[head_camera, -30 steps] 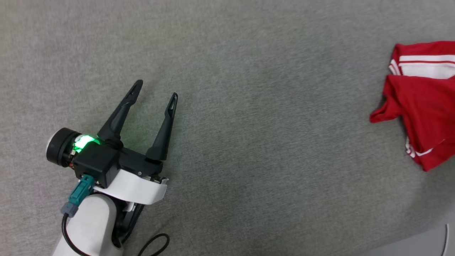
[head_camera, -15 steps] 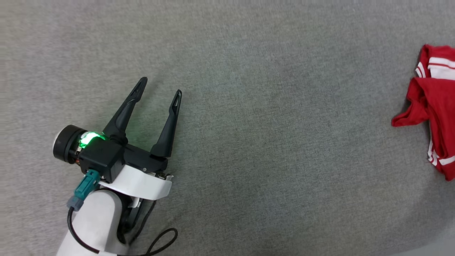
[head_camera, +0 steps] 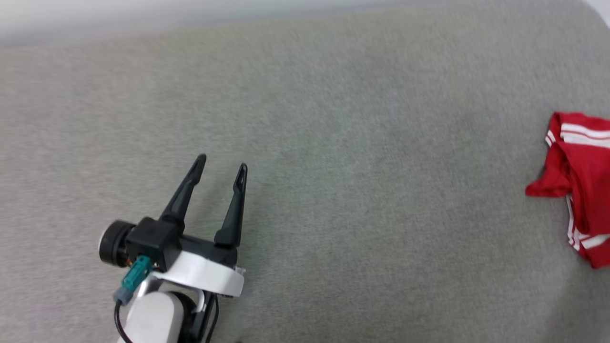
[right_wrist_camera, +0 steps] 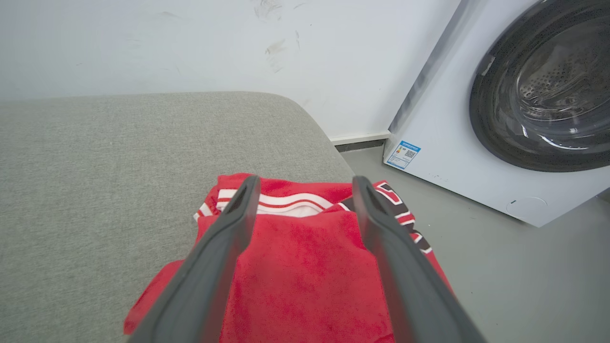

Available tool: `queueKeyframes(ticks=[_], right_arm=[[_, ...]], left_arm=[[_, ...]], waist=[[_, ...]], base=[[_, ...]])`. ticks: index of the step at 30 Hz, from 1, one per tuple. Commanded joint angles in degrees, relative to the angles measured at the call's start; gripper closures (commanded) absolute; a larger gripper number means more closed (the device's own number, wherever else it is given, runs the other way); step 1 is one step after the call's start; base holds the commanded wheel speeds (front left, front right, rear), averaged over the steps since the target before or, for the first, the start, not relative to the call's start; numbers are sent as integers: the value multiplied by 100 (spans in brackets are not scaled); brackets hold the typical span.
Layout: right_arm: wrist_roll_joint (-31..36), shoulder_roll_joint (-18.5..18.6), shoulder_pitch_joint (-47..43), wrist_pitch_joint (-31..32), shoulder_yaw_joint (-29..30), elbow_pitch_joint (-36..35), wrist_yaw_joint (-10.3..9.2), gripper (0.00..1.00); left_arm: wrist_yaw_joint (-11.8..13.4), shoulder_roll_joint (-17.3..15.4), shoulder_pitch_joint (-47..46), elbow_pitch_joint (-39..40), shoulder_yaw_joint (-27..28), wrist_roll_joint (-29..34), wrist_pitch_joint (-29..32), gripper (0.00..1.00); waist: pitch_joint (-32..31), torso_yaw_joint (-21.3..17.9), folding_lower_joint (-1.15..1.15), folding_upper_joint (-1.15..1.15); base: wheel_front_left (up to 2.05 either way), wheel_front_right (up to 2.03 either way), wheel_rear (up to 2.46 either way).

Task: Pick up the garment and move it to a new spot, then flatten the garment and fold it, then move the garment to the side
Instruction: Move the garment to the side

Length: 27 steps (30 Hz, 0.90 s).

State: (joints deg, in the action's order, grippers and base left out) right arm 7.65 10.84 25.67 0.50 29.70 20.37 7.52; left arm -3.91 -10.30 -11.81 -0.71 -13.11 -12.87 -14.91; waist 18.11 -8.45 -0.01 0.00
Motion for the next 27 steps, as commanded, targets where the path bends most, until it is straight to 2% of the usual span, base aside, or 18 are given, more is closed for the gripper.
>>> queueKeyframes(ticks=[1,8,15,21,27], right_arm=[[-67,-85,-202,-32,-91,-120,-6,0],[-442,-492,-1214,-56,-641,-860,-7,0],[-837,-730,-2055,-99,-1234,-1545,-6,0],[-1130,-787,-2661,-6,-1676,-2046,-6,0],[-1244,-799,-3245,96,-1966,-2689,-6,0]], left_arm=[[32,39,117,-25,27,-21,-35,0],[137,241,577,-151,196,-62,-27,0],[244,272,964,-322,432,-80,-27,0],[263,182,1296,-444,600,-33,-27,0],[248,97,1507,-521,633,1,-28,0]], waist=[[-340,263,1,0],[-882,662,1,0],[-1349,1027,1,0],[-1766,1127,1,0],[-1945,1043,1,0]], base=[[0,0,0],[0,0,0],[0,0,0],[0,0,0],[0,0,0]])
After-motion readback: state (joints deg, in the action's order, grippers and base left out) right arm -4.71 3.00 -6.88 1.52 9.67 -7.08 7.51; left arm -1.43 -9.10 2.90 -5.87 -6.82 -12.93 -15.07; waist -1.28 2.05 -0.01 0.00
